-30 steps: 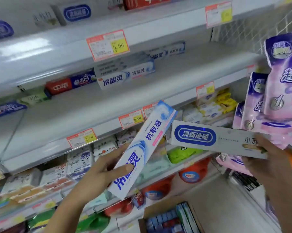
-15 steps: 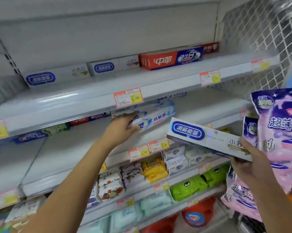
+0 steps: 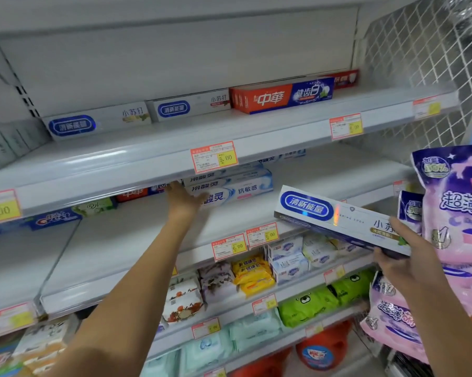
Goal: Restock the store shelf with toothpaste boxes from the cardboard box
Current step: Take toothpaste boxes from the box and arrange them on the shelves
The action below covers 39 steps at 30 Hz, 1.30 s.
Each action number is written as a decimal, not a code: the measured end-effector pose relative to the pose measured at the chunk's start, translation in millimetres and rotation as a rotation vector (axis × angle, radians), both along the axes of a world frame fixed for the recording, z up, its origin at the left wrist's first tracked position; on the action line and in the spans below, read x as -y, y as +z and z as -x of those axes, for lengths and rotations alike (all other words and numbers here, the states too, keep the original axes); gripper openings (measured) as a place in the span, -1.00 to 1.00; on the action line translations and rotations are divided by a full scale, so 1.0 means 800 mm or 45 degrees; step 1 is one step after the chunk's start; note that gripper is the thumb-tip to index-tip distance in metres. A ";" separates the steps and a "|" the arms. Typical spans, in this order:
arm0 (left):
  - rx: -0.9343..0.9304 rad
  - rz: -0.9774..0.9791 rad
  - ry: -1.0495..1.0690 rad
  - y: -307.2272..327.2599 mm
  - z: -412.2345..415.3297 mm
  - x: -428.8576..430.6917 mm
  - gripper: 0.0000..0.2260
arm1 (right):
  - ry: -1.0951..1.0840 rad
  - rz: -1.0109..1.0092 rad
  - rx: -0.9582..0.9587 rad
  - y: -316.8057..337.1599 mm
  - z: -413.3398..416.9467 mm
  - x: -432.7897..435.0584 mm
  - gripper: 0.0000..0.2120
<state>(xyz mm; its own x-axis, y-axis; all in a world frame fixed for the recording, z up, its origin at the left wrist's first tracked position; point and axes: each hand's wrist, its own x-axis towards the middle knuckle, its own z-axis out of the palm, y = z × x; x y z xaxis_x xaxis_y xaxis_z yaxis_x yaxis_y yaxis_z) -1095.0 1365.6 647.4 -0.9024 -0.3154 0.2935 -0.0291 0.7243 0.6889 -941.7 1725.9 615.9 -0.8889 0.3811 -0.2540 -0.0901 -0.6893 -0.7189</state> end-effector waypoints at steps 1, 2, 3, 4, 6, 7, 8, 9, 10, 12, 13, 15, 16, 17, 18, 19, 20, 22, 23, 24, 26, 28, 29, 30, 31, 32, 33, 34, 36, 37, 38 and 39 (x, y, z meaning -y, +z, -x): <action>0.046 -0.131 0.007 -0.002 0.002 0.001 -0.33 | 0.006 -0.013 -0.013 0.000 0.001 0.002 -0.67; 0.090 -0.199 -0.007 -0.006 0.006 0.002 -0.40 | 0.013 -0.022 -0.024 0.000 0.003 0.003 -0.63; 0.123 -0.205 -0.020 -0.008 0.007 0.003 -0.48 | 0.024 -0.022 -0.040 0.001 0.005 0.005 -0.61; 0.135 -0.195 -0.021 -0.010 0.008 0.004 -0.54 | 0.037 -0.019 -0.053 0.000 0.007 0.006 -0.60; 0.134 -0.218 -0.031 -0.012 0.011 0.003 -0.61 | 0.061 -0.014 -0.078 -0.001 0.011 0.010 -0.58; 0.125 -0.230 -0.047 -0.012 0.012 0.003 -0.66 | 0.069 -0.009 -0.091 -0.002 0.014 0.011 -0.57; 0.115 -0.220 -0.065 -0.011 0.012 0.001 -0.72 | 0.075 -0.009 -0.103 -0.003 0.016 0.014 -0.58; 0.114 -0.196 -0.070 -0.010 0.011 0.000 -0.77 | 0.088 -0.015 -0.110 -0.003 0.017 0.017 -0.60; 0.111 -0.176 -0.074 -0.009 0.011 -0.001 -0.80 | 0.105 -0.019 -0.111 -0.003 0.019 0.020 -0.62; 0.110 -0.167 -0.069 -0.013 0.012 0.000 -0.75 | 0.116 -0.025 -0.098 -0.002 0.021 0.025 -0.66; 0.119 -0.175 -0.062 -0.015 0.014 0.002 -0.73 | 0.113 -0.029 -0.090 -0.001 0.022 0.028 -0.67; 0.150 -0.191 -0.043 -0.012 0.014 0.002 -0.68 | 0.116 -0.047 -0.076 0.002 0.025 0.034 -0.67; 0.181 -0.185 -0.029 -0.009 0.011 0.002 -0.65 | 0.122 -0.054 -0.075 0.005 0.025 0.037 -0.67; 0.207 -0.171 -0.030 -0.004 0.006 -0.001 -0.63 | 0.134 -0.057 -0.085 0.009 0.024 0.040 -0.67; 0.223 -0.139 -0.041 0.002 -0.003 -0.005 -0.63 | 0.150 -0.065 -0.098 0.012 0.024 0.040 -0.68; 0.225 -0.091 -0.068 0.008 -0.016 -0.010 -0.63 | 0.178 -0.077 -0.125 0.015 0.025 0.040 -0.71; 0.206 -0.042 -0.098 0.016 -0.035 -0.016 -0.62 | 0.209 -0.095 -0.161 0.020 0.025 0.039 -0.76; 0.177 -0.049 -0.211 0.031 -0.084 -0.030 -0.59 | 0.266 -0.113 -0.241 0.033 0.024 0.036 -0.91; 0.192 -0.139 -0.323 0.042 -0.111 -0.038 -0.59 | 0.289 -0.114 -0.285 0.041 0.024 0.034 -0.89; 0.246 -0.306 -0.464 0.057 -0.136 -0.044 -0.58 | 0.304 -0.127 -0.327 0.050 0.025 0.033 -0.79; 0.366 -0.630 -0.795 0.093 -0.179 -0.048 -0.47 | 0.310 -0.114 -0.380 0.079 0.023 0.037 -0.73; 0.338 -0.762 -1.076 0.128 -0.204 -0.041 -0.41 | 0.278 -0.075 -0.447 0.114 0.018 0.048 -0.94; 0.274 -0.758 -1.148 0.145 -0.213 -0.036 -0.42 | 0.261 -0.076 -0.470 0.133 0.017 0.056 -0.83; 0.203 -0.721 -1.159 0.160 -0.219 -0.031 -0.42 | 0.260 -0.101 -0.475 0.148 0.019 0.061 -0.74; 0.121 -0.665 -1.118 0.171 -0.221 -0.025 -0.40 | 0.257 -0.113 -0.493 0.162 0.022 0.066 -0.70; 0.049 -0.615 -1.046 0.182 -0.220 -0.021 -0.40 | 0.268 -0.134 -0.517 0.177 0.024 0.074 -0.67; -0.001 -0.588 -0.965 0.190 -0.217 -0.016 -0.42 | 0.277 -0.180 -0.537 0.191 0.026 0.081 -0.60; -0.033 -0.573 -0.893 0.198 -0.213 -0.011 -0.43 | 0.304 -0.246 -0.549 0.203 0.031 0.089 -0.54; -0.061 -0.524 -0.784 0.215 -0.204 0.000 -0.37 | 0.349 -0.353 -0.600 0.228 0.039 0.108 -0.50; -0.074 -0.522 -0.767 0.222 -0.200 0.006 -0.32 | 0.385 -0.389 -0.632 0.239 0.045 0.118 -0.50; -0.083 -0.549 -0.753 0.229 -0.194 0.014 -0.30 | 0.431 -0.417 -0.660 0.251 0.051 0.129 -0.52; -0.095 -0.542 -0.735 0.236 -0.189 0.023 -0.30 | 0.469 -0.462 -0.679 0.262 0.056 0.139 -0.56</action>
<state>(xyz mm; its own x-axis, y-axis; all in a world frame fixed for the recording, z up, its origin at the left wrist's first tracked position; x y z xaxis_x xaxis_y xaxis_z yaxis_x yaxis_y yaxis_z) -943.8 1347.2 836.2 -0.9422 0.1049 0.3183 0.3351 0.2782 0.9002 -986.7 1614.7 825.2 -0.9427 0.0124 0.3333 -0.2997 -0.4700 -0.8302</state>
